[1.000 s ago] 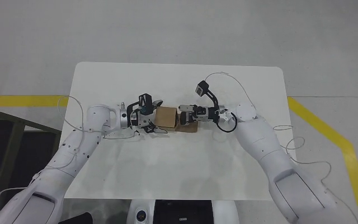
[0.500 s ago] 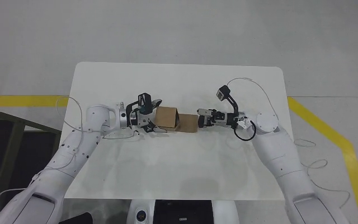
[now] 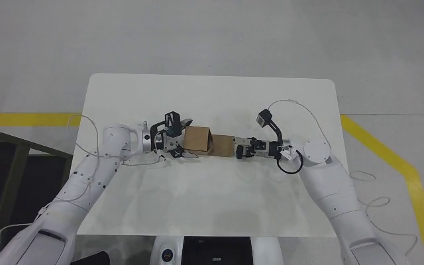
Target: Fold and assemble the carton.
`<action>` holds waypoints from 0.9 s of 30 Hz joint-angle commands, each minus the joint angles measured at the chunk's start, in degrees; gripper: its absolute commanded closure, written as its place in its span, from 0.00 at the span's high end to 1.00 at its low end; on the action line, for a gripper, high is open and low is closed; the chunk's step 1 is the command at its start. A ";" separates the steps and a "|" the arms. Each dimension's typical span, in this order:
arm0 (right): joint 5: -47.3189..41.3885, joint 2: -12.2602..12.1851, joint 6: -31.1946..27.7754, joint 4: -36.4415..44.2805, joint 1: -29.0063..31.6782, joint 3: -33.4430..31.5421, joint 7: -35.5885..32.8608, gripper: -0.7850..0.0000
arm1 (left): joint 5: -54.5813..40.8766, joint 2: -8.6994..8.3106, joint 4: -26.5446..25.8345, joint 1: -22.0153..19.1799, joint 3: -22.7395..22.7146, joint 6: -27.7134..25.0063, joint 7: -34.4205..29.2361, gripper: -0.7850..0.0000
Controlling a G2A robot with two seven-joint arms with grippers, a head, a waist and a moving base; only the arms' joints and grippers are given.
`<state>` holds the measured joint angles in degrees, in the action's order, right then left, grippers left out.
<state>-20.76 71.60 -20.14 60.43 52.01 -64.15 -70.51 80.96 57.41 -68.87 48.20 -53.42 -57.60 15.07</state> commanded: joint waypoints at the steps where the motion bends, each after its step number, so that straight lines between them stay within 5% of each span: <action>1: -0.31 0.27 -0.65 -1.32 -0.84 0.89 -0.19 1.00 | 0.01 0.02 0.03 0.03 -0.07 0.05 0.05 1.00; 15: -6.69 2.93 -6.03 -10.68 -6.91 6.46 -3.14 1.00 | 0.30 0.17 -0.04 -0.05 -0.35 -0.14 -0.22 1.00; 27: -17.81 4.11 -7.71 -10.24 -7.44 6.40 -5.93 1.00 | 0.99 0.20 0.01 -0.08 -0.66 -0.36 -0.26 1.00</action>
<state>-36.85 75.68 -28.13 49.52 44.34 -57.58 -76.17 81.86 57.61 -68.82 48.13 -54.07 -57.97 14.83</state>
